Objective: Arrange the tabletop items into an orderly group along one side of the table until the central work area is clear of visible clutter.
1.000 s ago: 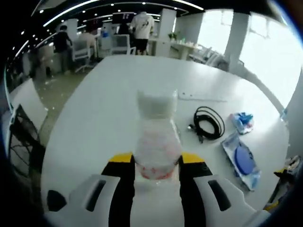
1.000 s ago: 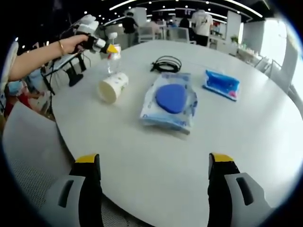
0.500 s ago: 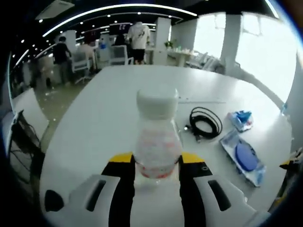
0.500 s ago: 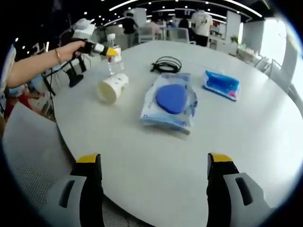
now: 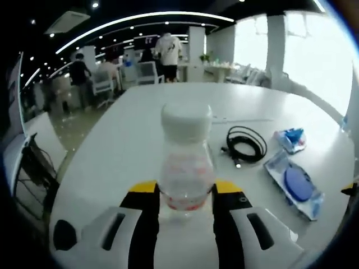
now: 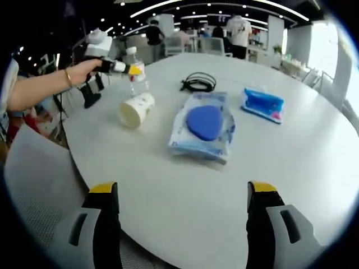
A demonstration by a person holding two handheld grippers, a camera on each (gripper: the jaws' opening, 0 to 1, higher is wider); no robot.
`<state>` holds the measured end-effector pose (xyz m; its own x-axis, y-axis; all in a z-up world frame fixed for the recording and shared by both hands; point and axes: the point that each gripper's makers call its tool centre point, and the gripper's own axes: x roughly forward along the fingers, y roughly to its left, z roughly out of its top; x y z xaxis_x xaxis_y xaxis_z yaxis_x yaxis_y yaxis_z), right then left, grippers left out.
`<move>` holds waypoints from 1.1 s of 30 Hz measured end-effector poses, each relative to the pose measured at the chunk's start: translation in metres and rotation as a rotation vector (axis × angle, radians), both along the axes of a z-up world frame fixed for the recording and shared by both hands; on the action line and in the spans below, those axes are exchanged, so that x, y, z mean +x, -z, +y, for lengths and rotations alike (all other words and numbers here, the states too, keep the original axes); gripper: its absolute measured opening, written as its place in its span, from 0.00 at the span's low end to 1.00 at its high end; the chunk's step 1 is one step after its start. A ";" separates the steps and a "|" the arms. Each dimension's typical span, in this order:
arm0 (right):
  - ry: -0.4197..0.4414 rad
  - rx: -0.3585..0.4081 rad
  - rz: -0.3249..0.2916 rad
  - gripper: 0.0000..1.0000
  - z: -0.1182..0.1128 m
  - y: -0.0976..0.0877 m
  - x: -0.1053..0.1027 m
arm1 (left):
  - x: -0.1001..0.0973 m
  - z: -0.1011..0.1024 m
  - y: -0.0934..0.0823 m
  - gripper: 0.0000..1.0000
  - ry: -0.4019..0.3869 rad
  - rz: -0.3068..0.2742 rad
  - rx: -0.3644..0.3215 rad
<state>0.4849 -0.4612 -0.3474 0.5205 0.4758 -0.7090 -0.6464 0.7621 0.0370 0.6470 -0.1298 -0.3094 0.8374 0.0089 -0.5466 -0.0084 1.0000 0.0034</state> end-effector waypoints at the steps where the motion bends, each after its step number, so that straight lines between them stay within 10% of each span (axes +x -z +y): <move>1: 0.002 -0.002 0.000 0.93 -0.001 0.000 0.000 | 0.000 0.000 0.000 0.33 -0.006 -0.002 -0.002; 33: 0.036 -0.026 0.016 0.93 -0.009 0.005 0.001 | 0.015 0.000 0.001 0.39 -0.034 -0.045 -0.015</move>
